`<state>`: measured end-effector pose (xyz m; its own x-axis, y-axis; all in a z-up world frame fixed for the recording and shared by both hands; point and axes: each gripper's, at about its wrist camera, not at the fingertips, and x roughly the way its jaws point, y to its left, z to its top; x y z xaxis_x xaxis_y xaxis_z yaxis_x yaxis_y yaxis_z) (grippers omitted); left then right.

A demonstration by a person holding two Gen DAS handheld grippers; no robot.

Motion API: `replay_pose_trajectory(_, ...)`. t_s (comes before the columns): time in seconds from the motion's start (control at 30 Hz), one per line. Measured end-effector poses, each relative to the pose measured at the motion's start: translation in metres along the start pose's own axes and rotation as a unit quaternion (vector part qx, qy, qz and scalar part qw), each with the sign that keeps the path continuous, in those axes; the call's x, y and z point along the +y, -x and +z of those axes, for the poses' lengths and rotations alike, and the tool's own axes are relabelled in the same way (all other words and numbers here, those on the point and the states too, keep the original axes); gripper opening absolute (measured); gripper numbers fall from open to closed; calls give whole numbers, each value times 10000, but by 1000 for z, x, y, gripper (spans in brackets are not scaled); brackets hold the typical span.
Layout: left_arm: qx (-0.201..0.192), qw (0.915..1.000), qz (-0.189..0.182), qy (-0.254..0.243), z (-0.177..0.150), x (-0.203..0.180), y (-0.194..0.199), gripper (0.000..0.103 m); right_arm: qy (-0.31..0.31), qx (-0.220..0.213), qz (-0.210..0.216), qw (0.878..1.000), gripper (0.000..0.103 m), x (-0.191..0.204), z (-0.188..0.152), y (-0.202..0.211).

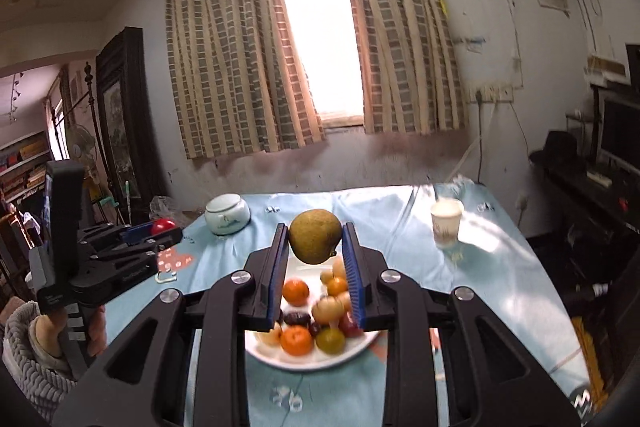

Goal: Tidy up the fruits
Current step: 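Release red fruit onto plate with left tool while right tool releases small pear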

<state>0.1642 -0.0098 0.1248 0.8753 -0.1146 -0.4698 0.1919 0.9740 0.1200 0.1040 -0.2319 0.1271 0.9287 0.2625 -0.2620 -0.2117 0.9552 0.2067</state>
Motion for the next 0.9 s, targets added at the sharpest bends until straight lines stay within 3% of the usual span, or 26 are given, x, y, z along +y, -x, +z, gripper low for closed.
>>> replay_pose_trajectory(0.17,347,9989,-135,301,4,-3,-54,31,-169,531,180,9983,28,2,-8,-78)
replay_pose_trajectory(0.43,1222,9912,-254,445,-37,-9,-165,31,-462,1661,165,9849,28,-10,-58,-197)
replay_pose_trajectory(0.67,1572,9838,-468,726,-52,4,-217,31,-282,2185,198,9752,27,-3,-78,-237)
replay_pose_trajectory(0.9,1651,9821,-572,707,-58,5,-232,31,-330,2441,187,9690,28,-8,-91,-257)
